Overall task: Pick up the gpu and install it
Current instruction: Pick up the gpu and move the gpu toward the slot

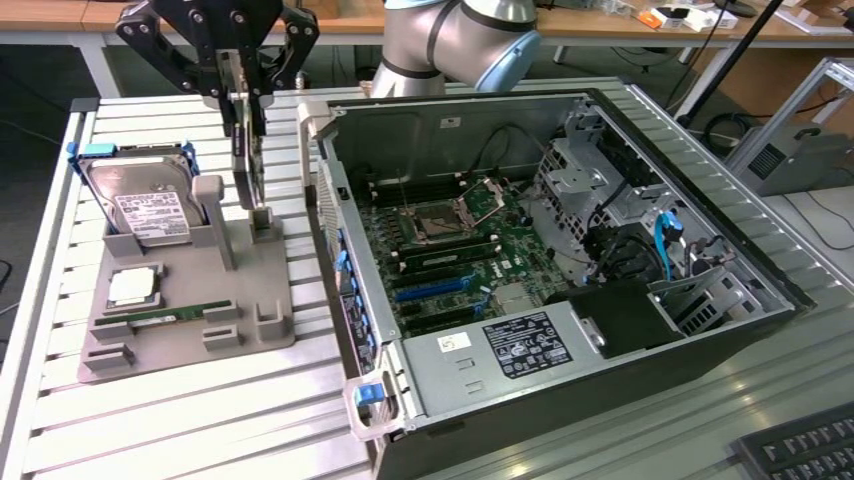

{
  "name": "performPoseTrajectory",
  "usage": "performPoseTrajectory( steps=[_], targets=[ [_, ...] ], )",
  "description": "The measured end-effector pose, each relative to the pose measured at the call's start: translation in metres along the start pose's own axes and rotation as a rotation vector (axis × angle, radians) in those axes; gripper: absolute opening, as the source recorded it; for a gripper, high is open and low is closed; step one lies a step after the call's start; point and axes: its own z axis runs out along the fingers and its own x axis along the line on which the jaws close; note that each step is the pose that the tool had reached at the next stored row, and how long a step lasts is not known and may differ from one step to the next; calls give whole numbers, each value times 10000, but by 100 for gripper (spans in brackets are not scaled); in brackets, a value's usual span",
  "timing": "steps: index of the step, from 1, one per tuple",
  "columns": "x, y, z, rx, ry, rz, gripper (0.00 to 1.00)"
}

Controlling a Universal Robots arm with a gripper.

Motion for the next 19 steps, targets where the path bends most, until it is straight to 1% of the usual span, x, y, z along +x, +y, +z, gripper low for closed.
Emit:
performPoseTrajectory(
  steps=[19],
  targets=[
    [-50, 4, 1, 0, 1, -1, 27]
  ],
)
